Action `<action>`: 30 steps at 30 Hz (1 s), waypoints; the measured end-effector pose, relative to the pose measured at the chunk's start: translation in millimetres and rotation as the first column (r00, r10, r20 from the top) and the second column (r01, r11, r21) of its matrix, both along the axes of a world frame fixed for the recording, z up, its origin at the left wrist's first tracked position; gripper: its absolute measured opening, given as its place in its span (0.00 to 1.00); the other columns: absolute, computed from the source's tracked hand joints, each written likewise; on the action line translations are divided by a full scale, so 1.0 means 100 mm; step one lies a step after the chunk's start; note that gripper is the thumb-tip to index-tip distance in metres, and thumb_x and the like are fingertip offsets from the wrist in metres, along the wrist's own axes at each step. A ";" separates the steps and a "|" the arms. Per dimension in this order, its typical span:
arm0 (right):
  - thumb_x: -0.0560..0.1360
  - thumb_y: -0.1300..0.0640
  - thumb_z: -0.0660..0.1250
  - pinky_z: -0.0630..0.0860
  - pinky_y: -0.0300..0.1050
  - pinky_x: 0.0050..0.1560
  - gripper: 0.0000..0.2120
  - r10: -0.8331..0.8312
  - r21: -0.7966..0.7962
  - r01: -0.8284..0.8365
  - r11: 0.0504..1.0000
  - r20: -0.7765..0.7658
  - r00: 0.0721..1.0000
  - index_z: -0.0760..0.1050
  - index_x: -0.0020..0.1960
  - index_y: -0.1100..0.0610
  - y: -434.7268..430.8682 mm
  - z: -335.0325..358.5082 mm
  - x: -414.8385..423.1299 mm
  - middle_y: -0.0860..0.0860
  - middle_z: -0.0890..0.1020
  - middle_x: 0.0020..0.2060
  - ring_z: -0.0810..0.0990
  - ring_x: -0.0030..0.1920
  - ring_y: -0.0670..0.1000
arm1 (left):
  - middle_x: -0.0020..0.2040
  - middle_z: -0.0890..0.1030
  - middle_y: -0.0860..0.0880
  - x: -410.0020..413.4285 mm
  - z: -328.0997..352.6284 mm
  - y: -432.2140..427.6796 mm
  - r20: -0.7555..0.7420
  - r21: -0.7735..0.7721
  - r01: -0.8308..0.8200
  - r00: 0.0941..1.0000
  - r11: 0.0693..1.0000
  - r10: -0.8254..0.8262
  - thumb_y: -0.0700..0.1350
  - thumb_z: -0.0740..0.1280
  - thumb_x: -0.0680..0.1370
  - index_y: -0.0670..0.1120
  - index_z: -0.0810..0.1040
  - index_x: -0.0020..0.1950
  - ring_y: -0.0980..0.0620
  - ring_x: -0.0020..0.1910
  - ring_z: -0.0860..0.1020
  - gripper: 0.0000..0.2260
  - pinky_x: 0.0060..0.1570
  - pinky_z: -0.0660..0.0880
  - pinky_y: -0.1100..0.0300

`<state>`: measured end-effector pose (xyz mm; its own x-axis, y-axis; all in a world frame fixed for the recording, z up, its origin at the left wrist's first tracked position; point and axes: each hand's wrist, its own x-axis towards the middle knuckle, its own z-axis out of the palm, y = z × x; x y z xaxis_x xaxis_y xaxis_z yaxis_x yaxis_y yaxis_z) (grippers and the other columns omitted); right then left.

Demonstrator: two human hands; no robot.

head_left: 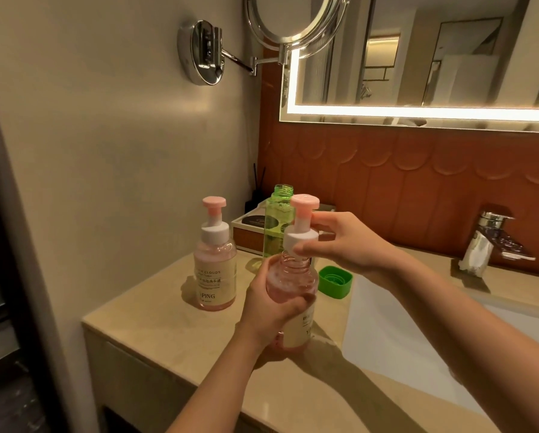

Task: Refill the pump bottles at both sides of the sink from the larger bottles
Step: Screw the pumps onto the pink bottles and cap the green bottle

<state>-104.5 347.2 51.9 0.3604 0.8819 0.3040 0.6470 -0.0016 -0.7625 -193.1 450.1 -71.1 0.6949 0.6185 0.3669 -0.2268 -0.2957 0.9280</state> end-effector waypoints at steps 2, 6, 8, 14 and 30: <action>0.71 0.57 0.71 0.72 0.24 0.33 0.15 0.010 0.002 -0.010 1.000 0.005 1.000 0.74 0.56 0.48 -0.01 -0.01 0.01 0.36 0.78 0.44 0.77 0.42 0.36 | 0.59 0.78 0.51 -0.01 0.00 0.00 -0.017 -0.001 0.001 1.000 1.000 -0.001 0.58 0.74 0.54 0.53 0.68 0.64 0.52 0.61 0.76 0.39 0.60 0.74 0.51; 0.71 0.56 0.71 0.71 0.22 0.33 0.15 0.025 0.000 -0.025 1.000 0.024 0.999 0.73 0.56 0.47 -0.02 -0.02 0.02 0.35 0.77 0.44 0.77 0.41 0.35 | 0.59 0.78 0.52 -0.02 0.00 0.00 -0.045 0.003 -0.004 0.999 1.000 0.004 0.55 0.73 0.54 0.54 0.67 0.64 0.52 0.61 0.75 0.39 0.60 0.74 0.52; 0.72 0.56 0.71 0.70 0.22 0.33 0.16 0.031 -0.004 -0.031 1.000 0.041 0.999 0.73 0.58 0.48 -0.02 -0.01 0.02 0.34 0.76 0.44 0.76 0.41 0.34 | 0.58 0.78 0.52 -0.01 0.00 -0.01 -0.058 0.007 -0.014 0.998 1.000 0.014 0.54 0.73 0.54 0.54 0.67 0.64 0.52 0.61 0.75 0.39 0.60 0.74 0.52; 0.72 0.58 0.70 0.76 0.32 0.46 0.17 0.095 -0.151 -0.071 0.986 0.161 0.982 0.74 0.60 0.54 0.01 0.02 -0.02 0.42 0.79 0.47 0.79 0.47 0.42 | 0.54 0.80 0.52 -0.01 -0.02 0.01 -0.063 -0.001 -0.031 0.998 1.000 0.031 0.47 0.74 0.57 0.56 0.70 0.57 0.50 0.58 0.77 0.30 0.59 0.74 0.52; 0.68 0.37 0.68 0.77 0.41 0.46 0.24 -0.220 -0.047 0.248 0.968 0.321 0.921 0.69 0.53 0.53 0.21 -0.36 -0.16 0.47 0.73 0.46 0.74 0.49 0.48 | 0.51 0.81 0.55 0.00 -0.09 0.03 -0.043 -0.024 -0.005 0.999 1.000 0.004 0.35 0.77 0.65 0.52 0.71 0.60 0.58 0.54 0.79 0.28 0.52 0.76 0.63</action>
